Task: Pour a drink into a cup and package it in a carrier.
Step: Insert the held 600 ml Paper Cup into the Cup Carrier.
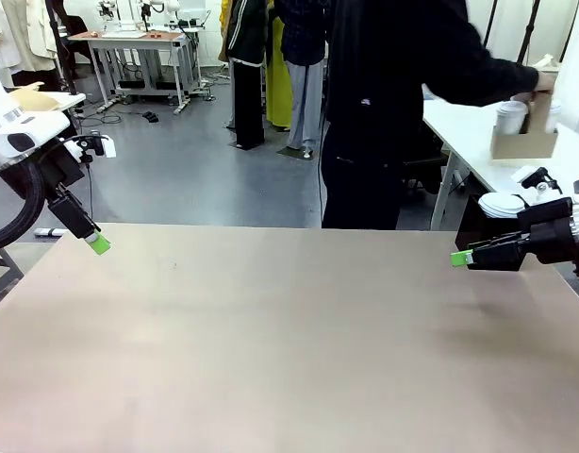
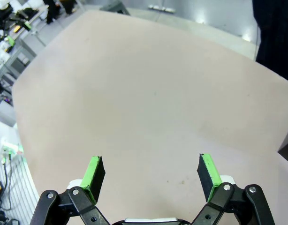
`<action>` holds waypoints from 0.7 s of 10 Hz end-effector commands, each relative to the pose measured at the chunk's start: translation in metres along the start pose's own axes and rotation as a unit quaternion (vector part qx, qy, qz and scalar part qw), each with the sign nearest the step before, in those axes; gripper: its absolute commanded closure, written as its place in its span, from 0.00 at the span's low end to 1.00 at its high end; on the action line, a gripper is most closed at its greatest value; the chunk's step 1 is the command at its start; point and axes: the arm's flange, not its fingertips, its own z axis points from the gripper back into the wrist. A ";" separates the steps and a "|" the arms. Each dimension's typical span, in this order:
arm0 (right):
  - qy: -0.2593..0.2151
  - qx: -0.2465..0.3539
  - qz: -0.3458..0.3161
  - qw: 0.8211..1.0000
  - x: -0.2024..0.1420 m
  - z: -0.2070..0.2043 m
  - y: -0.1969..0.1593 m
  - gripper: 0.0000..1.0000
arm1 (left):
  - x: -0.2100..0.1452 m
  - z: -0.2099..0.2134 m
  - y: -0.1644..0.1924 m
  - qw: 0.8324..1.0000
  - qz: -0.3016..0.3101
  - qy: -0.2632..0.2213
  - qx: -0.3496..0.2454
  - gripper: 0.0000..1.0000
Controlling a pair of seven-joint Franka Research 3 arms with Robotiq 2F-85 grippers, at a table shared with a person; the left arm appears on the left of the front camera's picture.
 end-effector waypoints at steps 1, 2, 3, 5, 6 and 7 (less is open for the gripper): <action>-0.003 0.004 -0.003 1.000 0.000 0.001 0.000 0.00 | 0.000 0.001 -0.002 1.000 0.007 -0.007 -0.003 0.00; -0.003 0.004 -0.003 1.000 0.000 0.001 0.000 0.00 | 0.000 0.001 -0.002 1.000 0.007 -0.007 -0.003 0.00; -0.003 0.004 -0.003 1.000 0.000 0.001 0.000 0.00 | 0.000 0.001 -0.002 1.000 0.007 -0.007 -0.003 0.00; -0.003 0.004 -0.003 1.000 0.000 0.001 0.000 0.00 | 0.000 0.001 -0.002 1.000 0.007 -0.007 -0.003 0.00; -0.003 0.004 -0.003 1.000 0.000 0.001 0.000 0.00 | 0.000 0.001 -0.002 1.000 0.007 -0.007 -0.003 0.00; -0.003 0.004 -0.003 1.000 0.000 0.001 0.000 0.00 | 0.000 0.001 -0.002 1.000 0.007 -0.007 -0.003 0.00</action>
